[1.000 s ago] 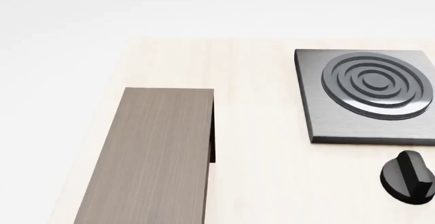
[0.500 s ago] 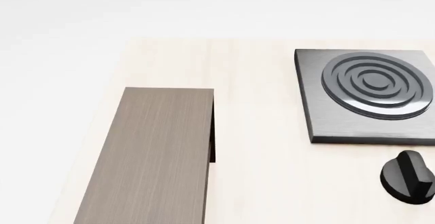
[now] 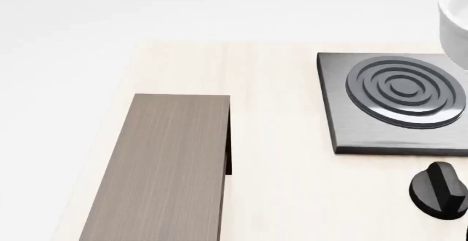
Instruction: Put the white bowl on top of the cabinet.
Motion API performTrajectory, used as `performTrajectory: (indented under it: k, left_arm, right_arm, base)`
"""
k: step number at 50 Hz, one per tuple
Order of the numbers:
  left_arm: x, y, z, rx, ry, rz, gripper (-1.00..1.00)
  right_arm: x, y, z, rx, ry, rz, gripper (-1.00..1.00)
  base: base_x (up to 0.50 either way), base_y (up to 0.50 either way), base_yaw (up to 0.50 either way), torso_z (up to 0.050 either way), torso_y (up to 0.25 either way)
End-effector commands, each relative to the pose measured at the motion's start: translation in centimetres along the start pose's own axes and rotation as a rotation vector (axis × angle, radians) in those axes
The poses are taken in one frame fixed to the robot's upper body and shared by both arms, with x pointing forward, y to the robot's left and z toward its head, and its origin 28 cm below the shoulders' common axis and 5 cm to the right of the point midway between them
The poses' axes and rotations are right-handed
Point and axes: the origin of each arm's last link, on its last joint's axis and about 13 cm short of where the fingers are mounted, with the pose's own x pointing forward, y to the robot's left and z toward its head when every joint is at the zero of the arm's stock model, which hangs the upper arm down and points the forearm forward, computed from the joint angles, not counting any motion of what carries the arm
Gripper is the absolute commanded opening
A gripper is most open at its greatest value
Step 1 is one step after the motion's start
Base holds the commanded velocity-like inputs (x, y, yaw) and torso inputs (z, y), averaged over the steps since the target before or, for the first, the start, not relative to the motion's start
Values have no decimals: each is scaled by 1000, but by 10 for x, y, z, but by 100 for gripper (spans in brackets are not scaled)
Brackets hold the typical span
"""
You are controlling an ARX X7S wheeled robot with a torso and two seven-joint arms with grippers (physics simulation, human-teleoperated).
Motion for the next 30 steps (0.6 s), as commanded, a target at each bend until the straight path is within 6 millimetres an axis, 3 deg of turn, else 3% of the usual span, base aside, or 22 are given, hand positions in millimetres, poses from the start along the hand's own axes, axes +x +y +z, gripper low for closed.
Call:
performTrajectory:
  k: [1, 30]
  left_arm:
    - [0, 0, 0, 2, 1, 0, 100]
    - [0, 0, 0, 3, 0, 2, 100]
  right_arm:
    - [-12, 20, 7, -52, 11, 129, -100]
    - [-51, 69, 17, -109, 123, 563, -100]
  base:
    - [0, 0, 0, 0, 0]
    - [0, 0, 0, 0, 1]
